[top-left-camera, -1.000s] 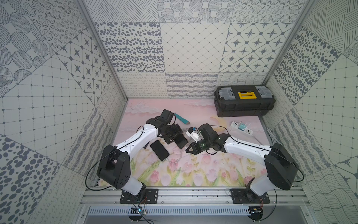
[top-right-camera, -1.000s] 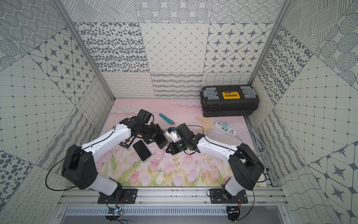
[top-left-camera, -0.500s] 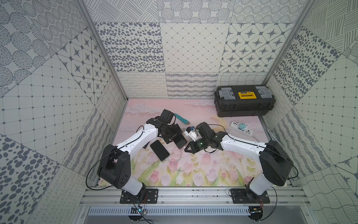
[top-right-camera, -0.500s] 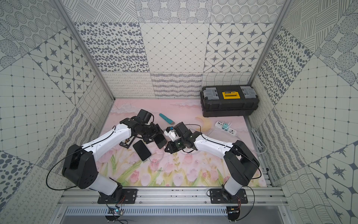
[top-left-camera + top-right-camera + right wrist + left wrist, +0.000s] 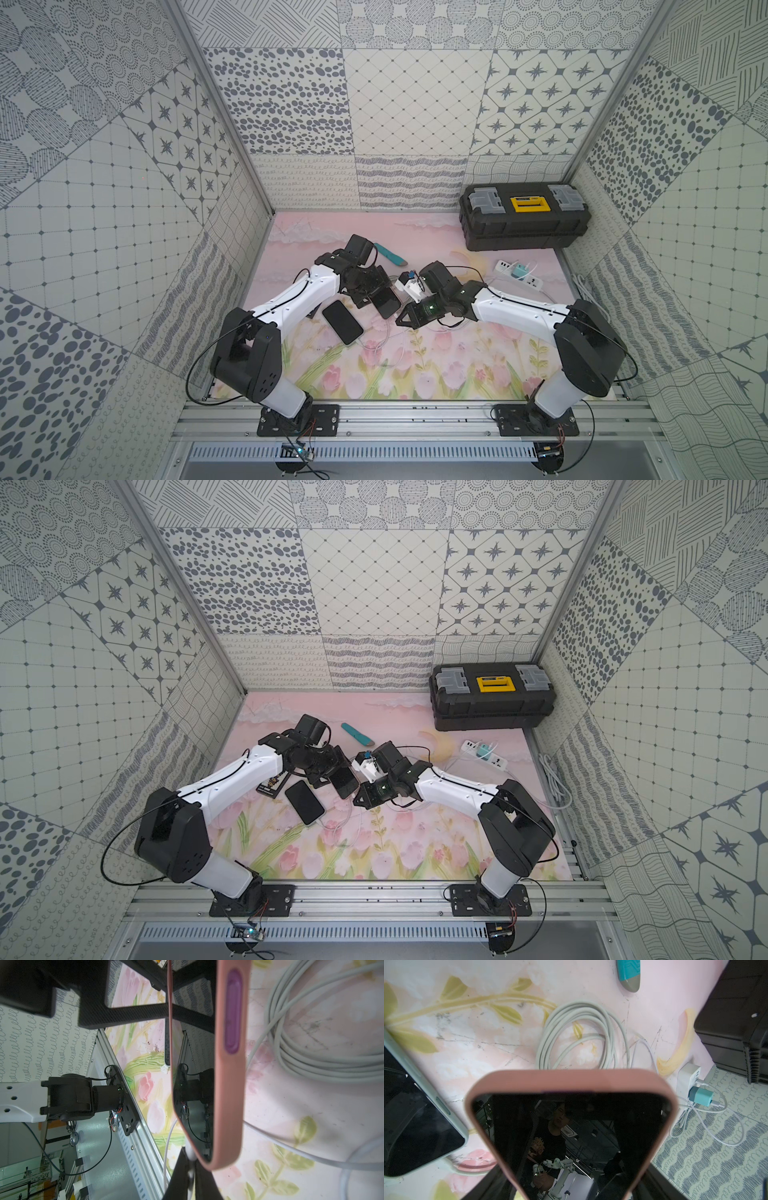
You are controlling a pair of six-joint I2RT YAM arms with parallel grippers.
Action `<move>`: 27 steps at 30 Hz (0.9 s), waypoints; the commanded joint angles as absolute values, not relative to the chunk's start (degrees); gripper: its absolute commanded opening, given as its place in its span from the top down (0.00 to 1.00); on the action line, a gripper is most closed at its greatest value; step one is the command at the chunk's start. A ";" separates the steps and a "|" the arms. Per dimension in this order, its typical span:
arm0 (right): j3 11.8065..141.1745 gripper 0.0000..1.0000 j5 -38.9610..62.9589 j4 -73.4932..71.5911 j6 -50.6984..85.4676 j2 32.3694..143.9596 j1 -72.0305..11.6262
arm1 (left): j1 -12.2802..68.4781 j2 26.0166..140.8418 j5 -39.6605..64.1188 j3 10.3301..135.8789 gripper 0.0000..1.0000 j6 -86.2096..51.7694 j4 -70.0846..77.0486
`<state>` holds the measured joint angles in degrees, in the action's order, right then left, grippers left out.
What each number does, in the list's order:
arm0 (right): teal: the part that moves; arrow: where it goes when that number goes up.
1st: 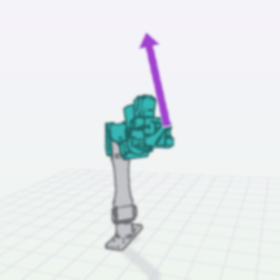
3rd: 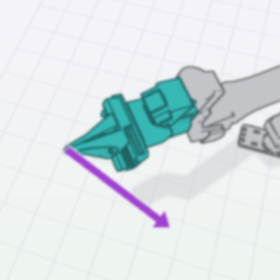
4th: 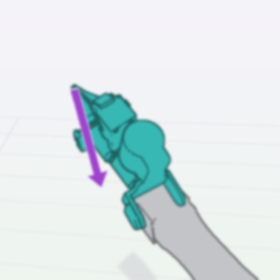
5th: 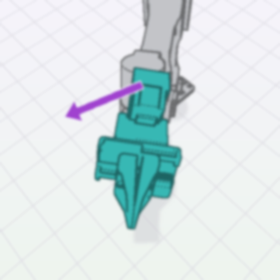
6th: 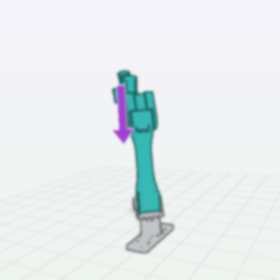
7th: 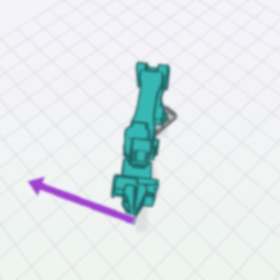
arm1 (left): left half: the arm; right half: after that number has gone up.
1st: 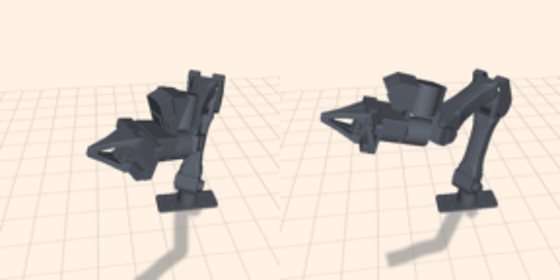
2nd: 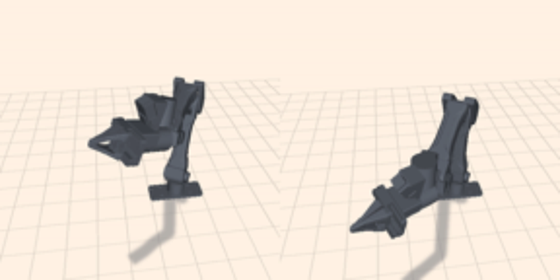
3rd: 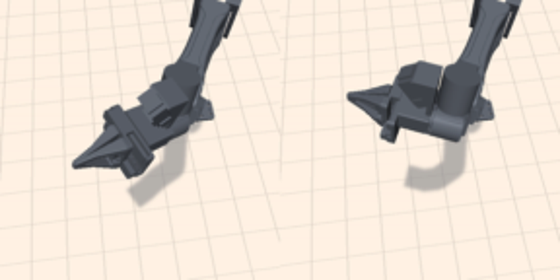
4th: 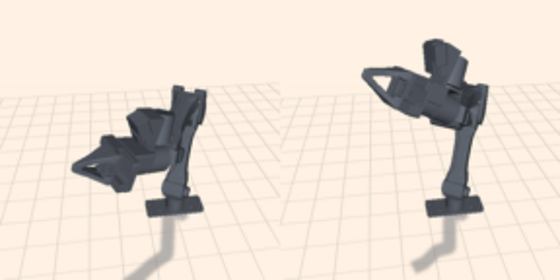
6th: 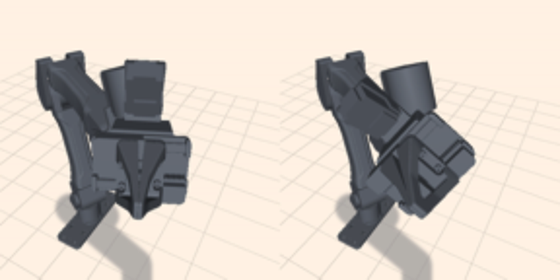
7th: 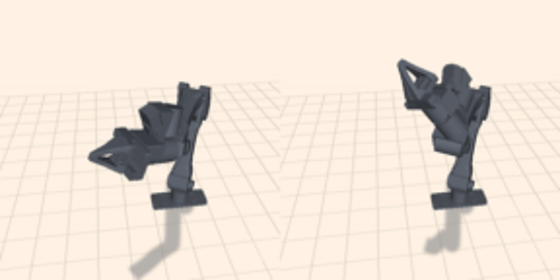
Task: Plug the charging cable into the phone
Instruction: Insert the charging cable into the phone.
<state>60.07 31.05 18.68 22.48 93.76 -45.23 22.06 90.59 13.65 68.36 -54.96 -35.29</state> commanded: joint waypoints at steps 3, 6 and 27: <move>63.83 1.00 28.24 7.43 20.92 94.39 -43.50 | 22.17 91.03 26.10 67.81 1.00 -53.91 -42.54; 64.01 1.00 28.34 7.21 21.04 94.55 -43.49 | 22.24 91.06 26.19 67.68 1.00 -54.11 -42.46; 60.51 0.49 31.99 7.36 19.53 90.22 -42.23 | 21.50 93.85 22.44 71.06 1.00 -54.69 -44.05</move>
<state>60.25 31.86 12.60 20.71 93.30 -43.18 22.04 92.58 17.10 69.25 -55.16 -38.74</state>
